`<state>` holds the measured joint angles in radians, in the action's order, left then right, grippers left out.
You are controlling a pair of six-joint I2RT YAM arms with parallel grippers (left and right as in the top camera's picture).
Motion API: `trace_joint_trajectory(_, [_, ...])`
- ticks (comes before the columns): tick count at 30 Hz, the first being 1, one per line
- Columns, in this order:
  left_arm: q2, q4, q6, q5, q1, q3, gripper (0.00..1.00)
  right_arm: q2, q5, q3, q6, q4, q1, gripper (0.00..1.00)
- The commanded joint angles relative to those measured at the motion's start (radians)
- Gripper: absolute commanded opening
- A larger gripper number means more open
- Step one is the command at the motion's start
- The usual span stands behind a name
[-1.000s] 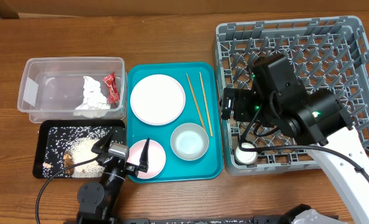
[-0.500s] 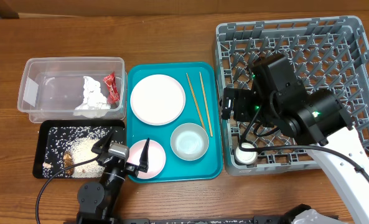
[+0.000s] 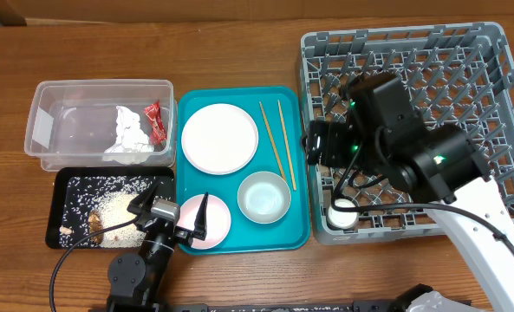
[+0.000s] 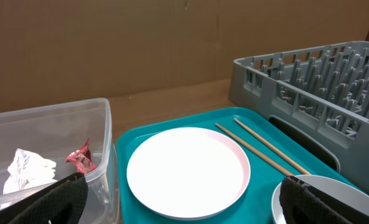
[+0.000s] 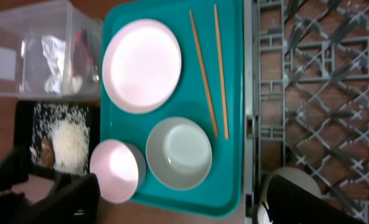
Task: Sort waste into correct bins and load items into the dishwasher
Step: 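Move the right gripper to the grey bowl and grasp its rim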
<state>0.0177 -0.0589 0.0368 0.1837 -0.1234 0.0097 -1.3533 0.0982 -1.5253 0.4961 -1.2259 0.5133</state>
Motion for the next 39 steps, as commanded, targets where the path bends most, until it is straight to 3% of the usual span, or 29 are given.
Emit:
trace_joint_trajectory(1, [-0.006,0.001,0.009,0.008,0.007,-0.005,1.00,-0.001,0.018,0.003,-0.006,-0.039,0.080,0.88])
trace_joint_trajectory(6, [-0.006,0.001,0.009,0.008,0.007,-0.005,1.00,-0.005,-0.035,0.088,0.023,-0.014,0.253,0.88])
trace_joint_trajectory(10, [-0.006,0.001,0.009,0.008,0.007,-0.005,1.00,-0.009,-0.149,0.188,0.131,0.072,0.323,0.88])
trace_joint_trajectory(15, [-0.006,0.001,0.009,0.008,0.007,-0.005,1.00,-0.053,-0.142,0.245,0.084,0.202,0.323,0.85])
trace_joint_trajectory(18, [-0.006,0.001,0.009,0.008,0.007,-0.005,1.00,-0.114,-0.132,0.259,0.073,0.211,0.323,0.72])
trace_joint_trajectory(22, [-0.006,0.001,0.009,0.008,0.007,-0.005,1.00,-0.225,-0.124,0.259,0.073,0.248,0.323,0.68])
trace_joint_trajectory(27, [-0.006,0.001,0.009,0.008,0.007,-0.005,1.00,-0.352,-0.241,0.259,0.067,0.303,0.287,0.67])
trace_joint_trajectory(34, [-0.006,0.001,0.009,0.008,0.007,-0.005,1.00,-0.451,-0.147,0.259,-0.118,0.329,0.203,0.66])
trace_joint_trajectory(39, [-0.006,0.001,0.009,0.008,0.007,-0.005,1.00,-0.473,-0.008,0.262,-0.187,0.351,0.189,0.43])
